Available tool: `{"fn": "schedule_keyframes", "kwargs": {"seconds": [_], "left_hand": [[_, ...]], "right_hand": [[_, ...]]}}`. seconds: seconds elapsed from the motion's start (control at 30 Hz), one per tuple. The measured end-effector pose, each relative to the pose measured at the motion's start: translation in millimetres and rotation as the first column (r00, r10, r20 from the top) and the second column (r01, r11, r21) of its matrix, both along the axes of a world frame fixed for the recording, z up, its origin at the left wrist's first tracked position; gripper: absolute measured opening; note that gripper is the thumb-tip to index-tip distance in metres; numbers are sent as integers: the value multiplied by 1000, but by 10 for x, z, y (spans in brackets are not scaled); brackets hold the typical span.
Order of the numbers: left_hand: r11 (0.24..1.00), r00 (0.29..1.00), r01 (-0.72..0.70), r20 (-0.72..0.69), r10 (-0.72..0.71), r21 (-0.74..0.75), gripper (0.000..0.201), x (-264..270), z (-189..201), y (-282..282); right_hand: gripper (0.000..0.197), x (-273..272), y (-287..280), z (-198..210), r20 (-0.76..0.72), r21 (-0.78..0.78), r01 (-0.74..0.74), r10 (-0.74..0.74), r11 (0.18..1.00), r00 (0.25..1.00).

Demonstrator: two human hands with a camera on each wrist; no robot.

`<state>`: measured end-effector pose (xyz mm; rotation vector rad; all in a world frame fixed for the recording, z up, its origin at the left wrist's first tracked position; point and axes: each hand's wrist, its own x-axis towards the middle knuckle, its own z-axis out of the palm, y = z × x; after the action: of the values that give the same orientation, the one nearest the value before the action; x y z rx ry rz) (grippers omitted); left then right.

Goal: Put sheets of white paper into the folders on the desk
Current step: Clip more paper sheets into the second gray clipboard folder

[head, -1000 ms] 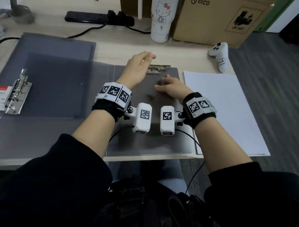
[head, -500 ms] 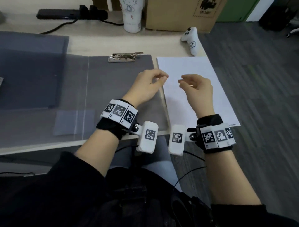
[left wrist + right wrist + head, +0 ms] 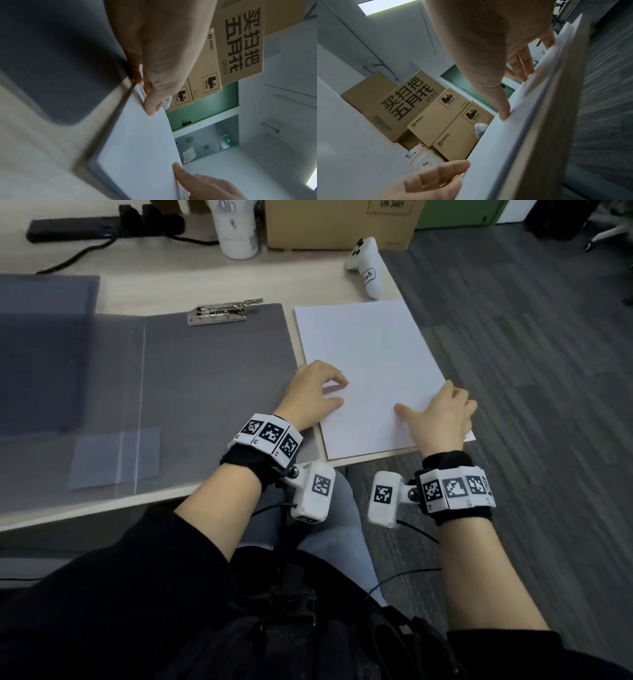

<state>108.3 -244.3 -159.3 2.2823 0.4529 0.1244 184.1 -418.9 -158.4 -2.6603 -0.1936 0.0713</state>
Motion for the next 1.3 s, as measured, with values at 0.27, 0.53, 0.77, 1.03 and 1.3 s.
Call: {"fn": "schedule_keyframes", "kwargs": {"seconds": [0.27, 0.53, 0.77, 1.03, 1.3], "left_hand": [[995, 995, -98, -1, 98, -35, 36, 98, 28, 13], [995, 995, -96, -18, 96, -22, 39, 165, 14, 38], [994, 992, 6, -129, 9, 113, 40, 238, 42, 63], [988, 997, 51, -70, -41, 145, 38, 259, 99, 18], [763, 991, 16, 110, 73, -646, 26, 169, 28, 10]], "right_hand": [[89, 89, 21, -45, -11, 46, 16, -16, 999, 1000], [62, 170, 65, 131, -6, 50, 35, -35, 998, 999], [31, 40, 235, 303, 164, 147, -180, 155, 973, 974], [37, -133, 287, 328, 111, 317, -269, 246, 909, 963], [60, -189, 323, 278, 80, 289, -446, 443, 847, 893]]}}
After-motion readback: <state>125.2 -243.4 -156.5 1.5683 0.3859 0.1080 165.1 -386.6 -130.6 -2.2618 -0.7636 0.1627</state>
